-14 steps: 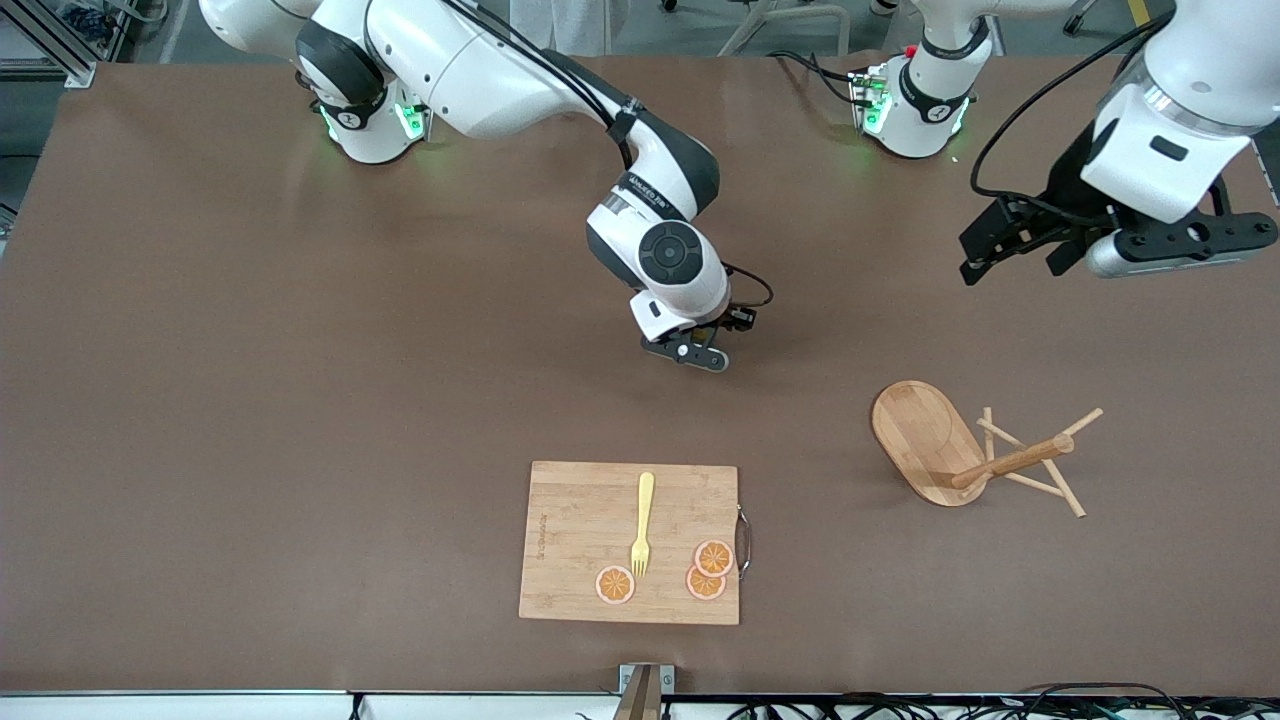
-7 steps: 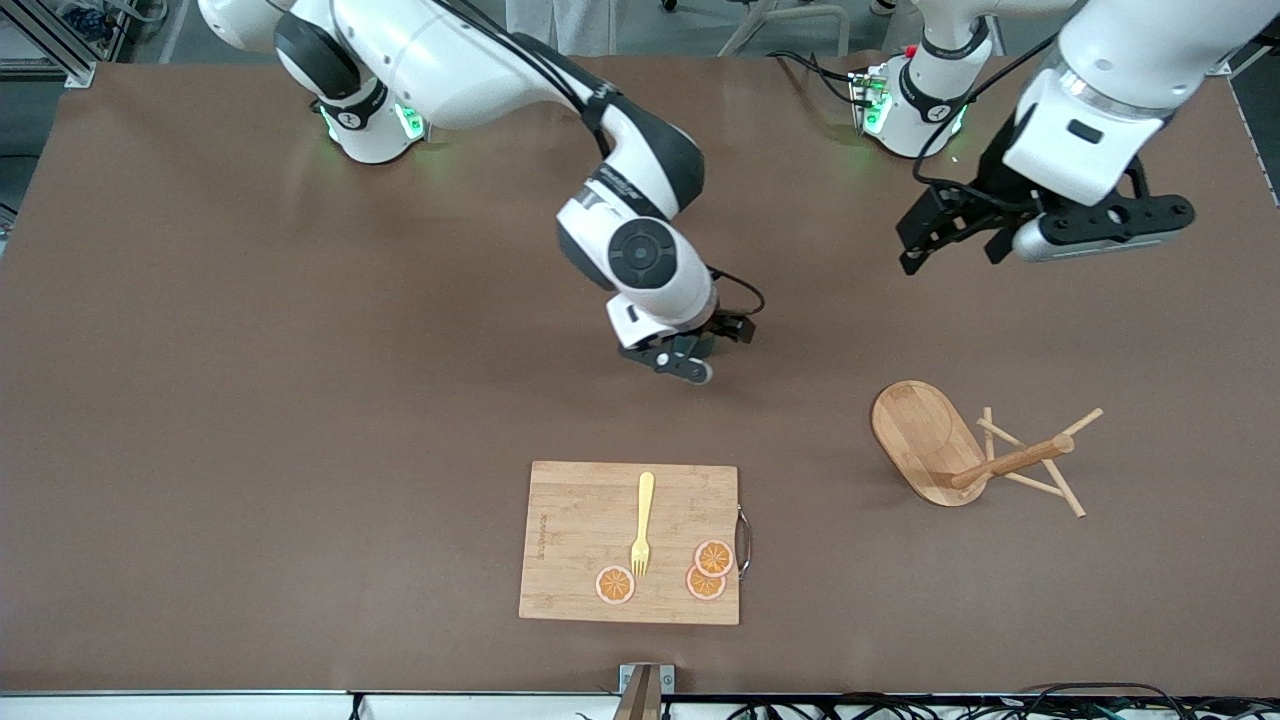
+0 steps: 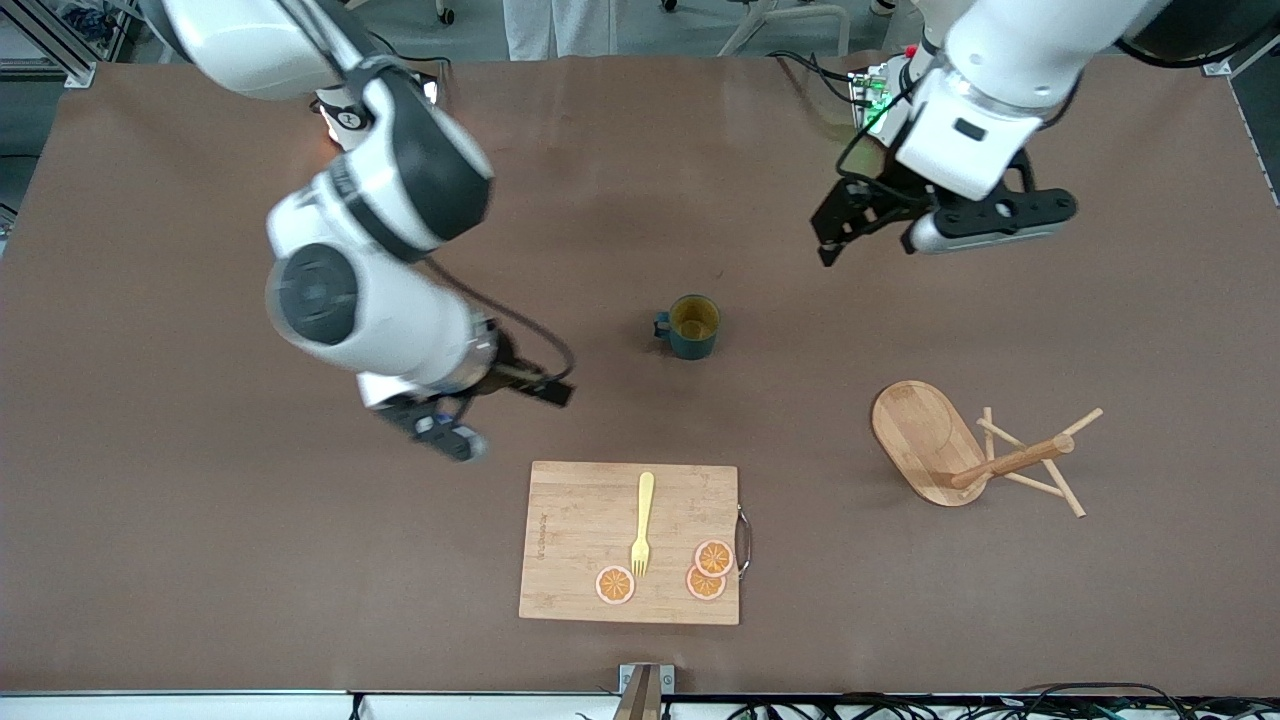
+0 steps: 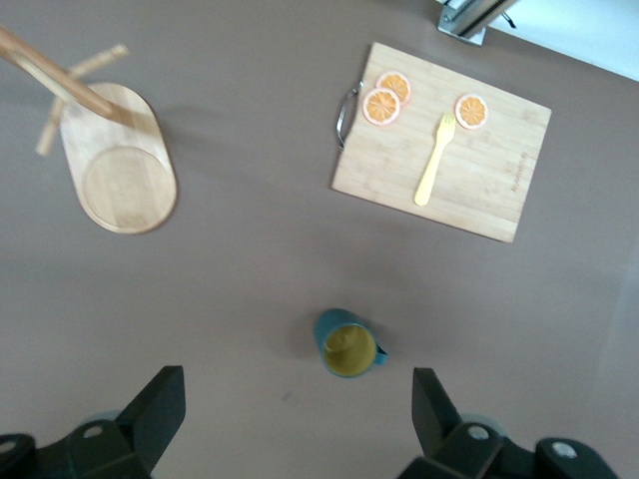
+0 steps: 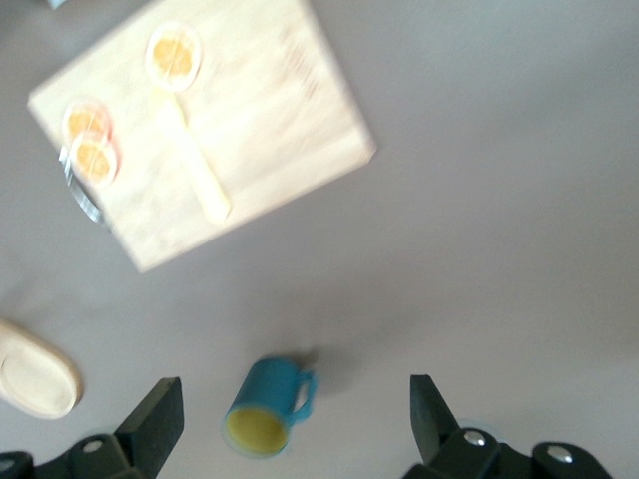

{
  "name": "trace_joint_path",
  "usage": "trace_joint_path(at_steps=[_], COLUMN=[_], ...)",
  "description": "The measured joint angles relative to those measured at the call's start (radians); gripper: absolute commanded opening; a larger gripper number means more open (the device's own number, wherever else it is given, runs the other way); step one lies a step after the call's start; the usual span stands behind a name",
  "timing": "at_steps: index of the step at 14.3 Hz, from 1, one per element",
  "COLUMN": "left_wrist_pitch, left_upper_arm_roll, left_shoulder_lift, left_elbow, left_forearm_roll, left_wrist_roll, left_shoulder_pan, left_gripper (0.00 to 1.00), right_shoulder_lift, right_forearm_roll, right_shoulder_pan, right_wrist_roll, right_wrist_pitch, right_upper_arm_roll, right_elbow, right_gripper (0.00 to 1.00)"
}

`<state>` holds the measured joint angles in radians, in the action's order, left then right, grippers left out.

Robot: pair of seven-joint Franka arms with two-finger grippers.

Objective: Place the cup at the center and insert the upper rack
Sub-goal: 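Withdraw the right gripper while the left gripper moves above the mug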

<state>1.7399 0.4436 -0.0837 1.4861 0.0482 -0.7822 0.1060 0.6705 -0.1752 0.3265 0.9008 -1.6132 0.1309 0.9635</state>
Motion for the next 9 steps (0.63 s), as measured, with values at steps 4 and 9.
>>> trace_joint_path(at_steps=[4,9], left_wrist_pitch=[0.036,0.084], left_upper_arm_roll=[0.083,0.087], left_shoulder_lift=[-0.049,-0.160], left_elbow=[0.004,0.007], left_forearm_roll=[-0.110,-0.226], left_wrist_roll=[-0.199,-0.428], left_shoulder_pan=[0.080,0.275], left_gripper=[1.00,1.00], right_shoulder_lift=[0.001,-0.050], right_forearm_roll=[0.040,0.044], right_shoulder_pan=[-0.162,-0.329], right_wrist_roll=[-0.229,-0.333], right_wrist_pitch=[0.097,0.182], right_upper_arm_roll=[-0.008,-0.008], right_elbow=[0.011,0.008], right_gripper=[1.00,1.00])
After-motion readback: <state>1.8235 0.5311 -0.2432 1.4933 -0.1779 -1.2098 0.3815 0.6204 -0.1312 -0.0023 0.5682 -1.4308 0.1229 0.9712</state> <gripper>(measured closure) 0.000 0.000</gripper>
